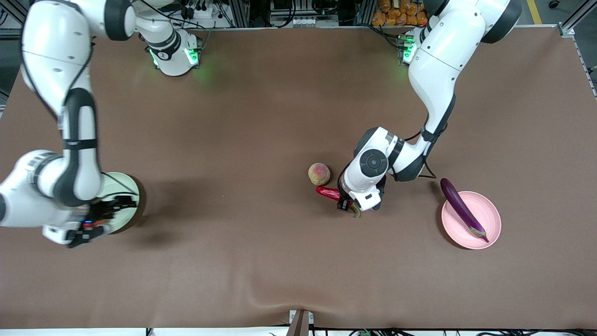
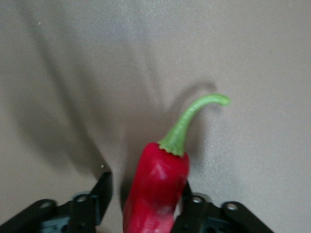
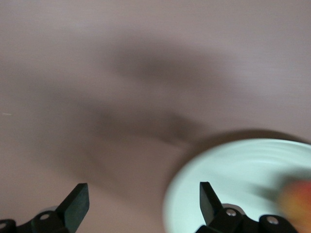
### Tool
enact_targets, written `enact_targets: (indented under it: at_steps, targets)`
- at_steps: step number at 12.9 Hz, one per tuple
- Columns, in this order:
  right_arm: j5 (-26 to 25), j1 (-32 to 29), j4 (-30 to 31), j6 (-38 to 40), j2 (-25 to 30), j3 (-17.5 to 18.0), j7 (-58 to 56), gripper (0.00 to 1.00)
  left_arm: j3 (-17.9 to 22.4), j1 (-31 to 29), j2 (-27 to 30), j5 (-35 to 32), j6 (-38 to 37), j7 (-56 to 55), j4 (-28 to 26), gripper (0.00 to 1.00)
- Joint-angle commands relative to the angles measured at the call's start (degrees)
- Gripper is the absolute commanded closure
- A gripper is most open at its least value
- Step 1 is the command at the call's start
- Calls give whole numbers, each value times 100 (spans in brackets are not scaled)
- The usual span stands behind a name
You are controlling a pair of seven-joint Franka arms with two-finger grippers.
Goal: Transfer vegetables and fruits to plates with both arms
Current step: 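Reach the right gripper to the peach while the left gripper carries the chili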
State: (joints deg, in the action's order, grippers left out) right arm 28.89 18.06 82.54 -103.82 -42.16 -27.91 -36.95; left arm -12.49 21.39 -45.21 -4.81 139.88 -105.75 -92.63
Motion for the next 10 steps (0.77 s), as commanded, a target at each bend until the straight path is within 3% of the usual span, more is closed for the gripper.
enact_targets:
  at_steps: [1,4,10]
  targets:
    - [300,669,104,336,190,-12,1211,0,54,-64,109,-309,65,230,-80,100]
    - [669,1425,139,345,226,-4,2750,0,45,-599,310,-327,-39,1052,-10,100]
    - [837,2656,209,-329,244,-13,5019,0,28,-1979,636,-319,-1426,4093,569,100]
